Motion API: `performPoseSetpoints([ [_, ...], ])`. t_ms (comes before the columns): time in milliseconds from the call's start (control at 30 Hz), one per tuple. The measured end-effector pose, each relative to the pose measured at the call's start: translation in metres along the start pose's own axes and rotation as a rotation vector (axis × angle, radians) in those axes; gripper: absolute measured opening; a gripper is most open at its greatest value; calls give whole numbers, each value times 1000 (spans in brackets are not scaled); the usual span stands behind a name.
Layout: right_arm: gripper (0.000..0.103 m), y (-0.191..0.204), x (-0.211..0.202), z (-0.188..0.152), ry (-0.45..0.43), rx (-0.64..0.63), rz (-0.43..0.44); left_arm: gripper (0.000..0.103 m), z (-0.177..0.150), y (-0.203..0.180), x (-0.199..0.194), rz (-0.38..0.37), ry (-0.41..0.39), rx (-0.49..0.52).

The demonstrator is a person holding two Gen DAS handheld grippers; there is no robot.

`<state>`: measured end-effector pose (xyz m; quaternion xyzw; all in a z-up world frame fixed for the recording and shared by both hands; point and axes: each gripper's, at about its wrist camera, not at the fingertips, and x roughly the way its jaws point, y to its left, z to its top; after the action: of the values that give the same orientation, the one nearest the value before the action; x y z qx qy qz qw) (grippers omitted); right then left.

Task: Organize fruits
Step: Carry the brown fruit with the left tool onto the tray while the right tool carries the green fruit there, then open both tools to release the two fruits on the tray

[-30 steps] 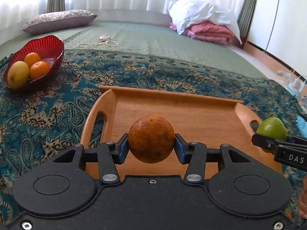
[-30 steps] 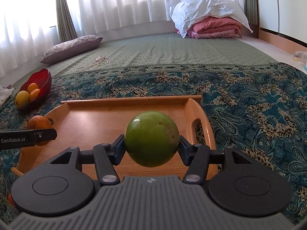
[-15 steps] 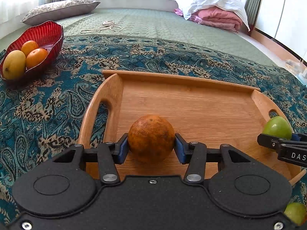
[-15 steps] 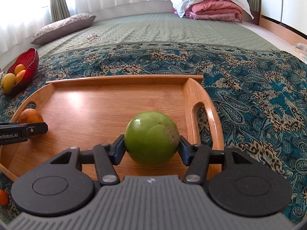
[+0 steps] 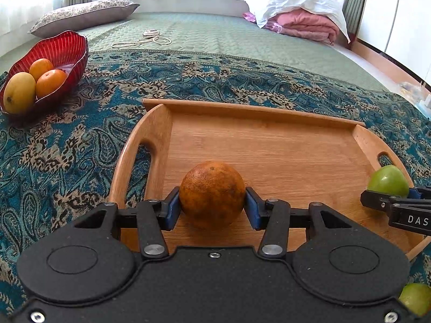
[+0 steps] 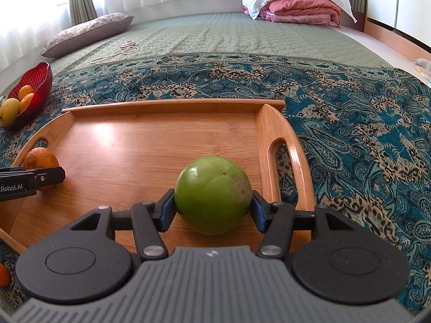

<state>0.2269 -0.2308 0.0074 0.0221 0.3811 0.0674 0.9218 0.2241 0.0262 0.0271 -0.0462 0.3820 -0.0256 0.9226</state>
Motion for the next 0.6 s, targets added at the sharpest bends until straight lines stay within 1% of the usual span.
performPoseSetpoints([
  [367, 61, 0, -1, 0, 7, -7, 2, 47, 0, 0, 0, 1, 2, 0],
  [533, 63, 2, -5, 0, -4, -21, 18, 47, 1, 1, 0, -2, 9, -5],
  [600, 64, 5, -7, 1, -9, -35, 12, 47, 1, 2, -2, -3, 5, -3],
])
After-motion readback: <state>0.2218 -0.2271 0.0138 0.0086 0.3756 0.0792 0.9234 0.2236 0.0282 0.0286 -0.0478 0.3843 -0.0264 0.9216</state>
